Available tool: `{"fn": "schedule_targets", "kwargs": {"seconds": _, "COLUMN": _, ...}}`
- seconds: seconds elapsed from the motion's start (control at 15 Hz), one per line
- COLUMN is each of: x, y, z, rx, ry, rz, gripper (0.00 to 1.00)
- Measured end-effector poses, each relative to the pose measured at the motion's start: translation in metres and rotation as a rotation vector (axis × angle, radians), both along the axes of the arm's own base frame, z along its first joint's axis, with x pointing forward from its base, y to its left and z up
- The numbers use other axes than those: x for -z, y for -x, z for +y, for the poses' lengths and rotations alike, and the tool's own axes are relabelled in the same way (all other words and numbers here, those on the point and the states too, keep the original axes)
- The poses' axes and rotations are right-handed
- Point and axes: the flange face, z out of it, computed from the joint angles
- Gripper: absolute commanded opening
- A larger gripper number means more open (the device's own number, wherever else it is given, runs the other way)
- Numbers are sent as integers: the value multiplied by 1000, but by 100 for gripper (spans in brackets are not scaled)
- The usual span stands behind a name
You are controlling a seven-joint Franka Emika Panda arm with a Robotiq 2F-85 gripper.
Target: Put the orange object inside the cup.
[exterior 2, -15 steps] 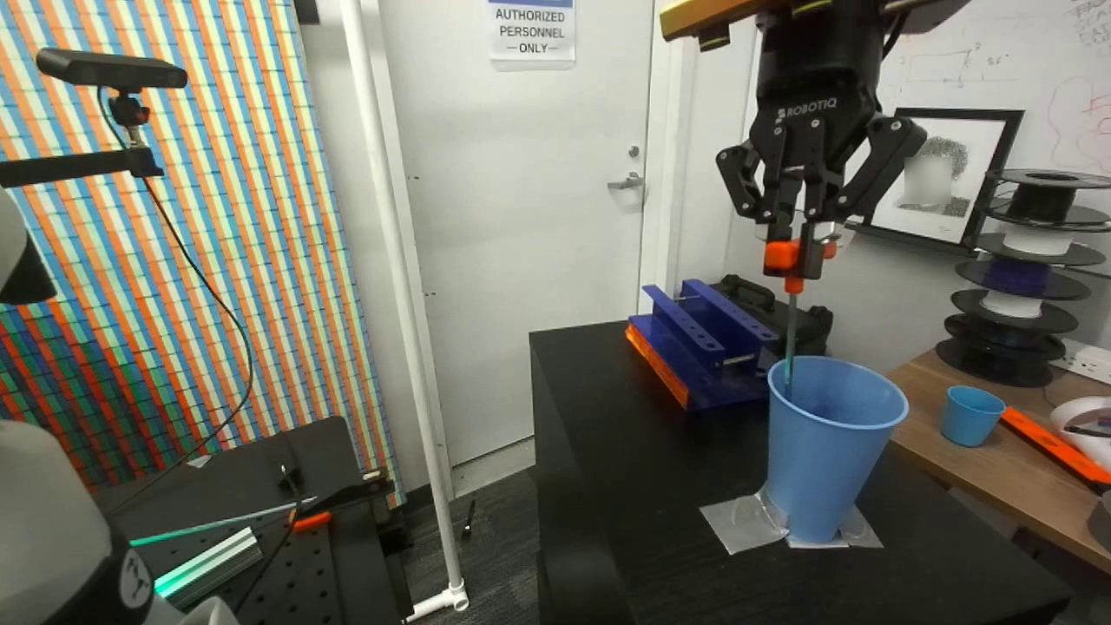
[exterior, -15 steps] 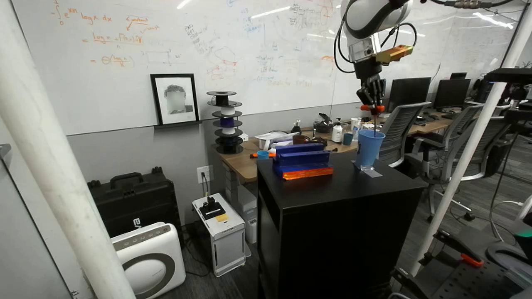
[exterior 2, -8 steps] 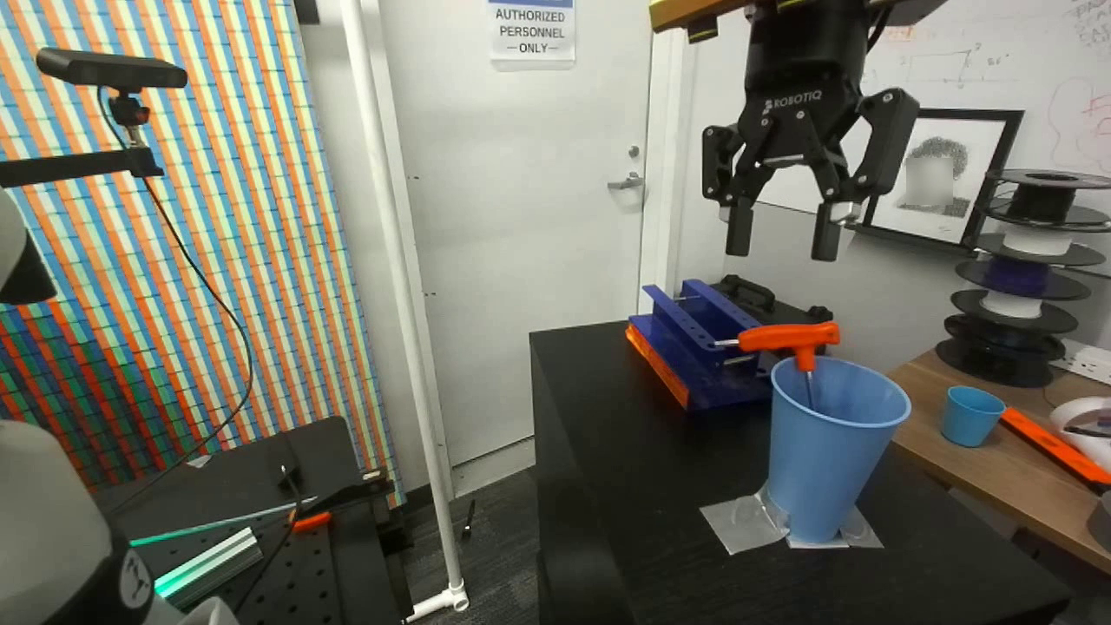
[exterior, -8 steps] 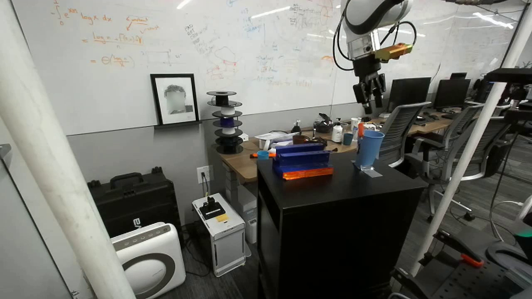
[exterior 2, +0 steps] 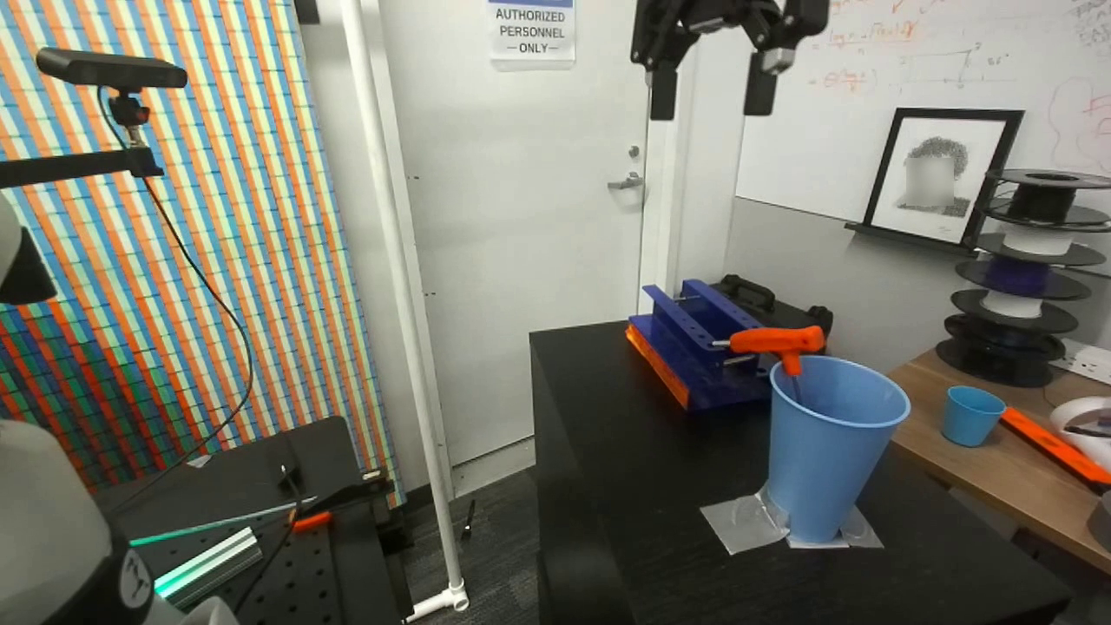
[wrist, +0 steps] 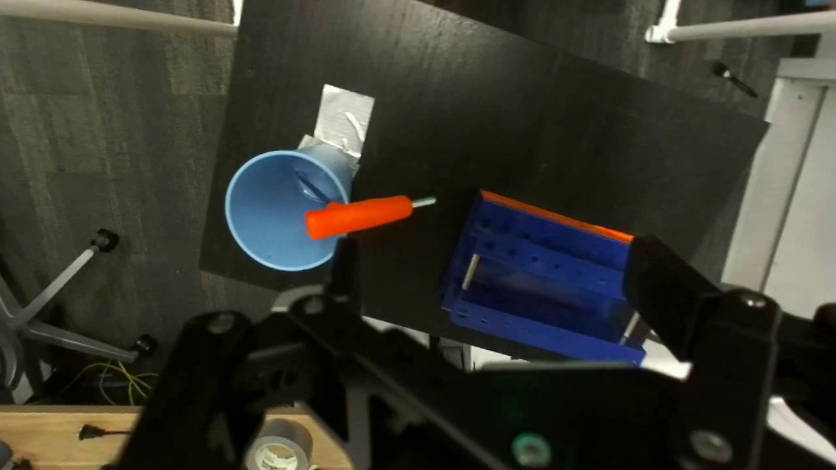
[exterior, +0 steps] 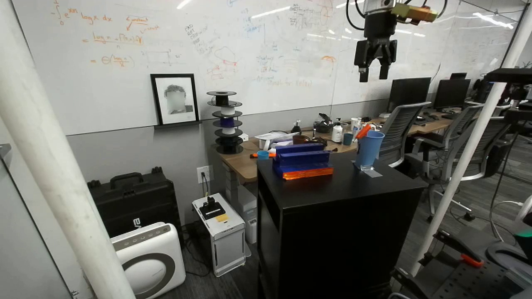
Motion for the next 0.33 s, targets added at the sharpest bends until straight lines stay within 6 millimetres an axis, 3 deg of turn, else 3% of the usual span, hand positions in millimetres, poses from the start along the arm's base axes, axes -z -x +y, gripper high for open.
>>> {"fn": "schedule_targets", "kwargs": {"seconds": 0.13, "x": -11, "y": 20, "z": 9, "rx": 82, "ry": -60, "rz": -29, "gripper": 100}}
{"fn": "schedule_targets", "kwargs": {"seconds": 0.33, "x": -11, "y": 42, "z": 14, "rx": 175, "ry": -103, "rz": -38, "gripper": 100}}
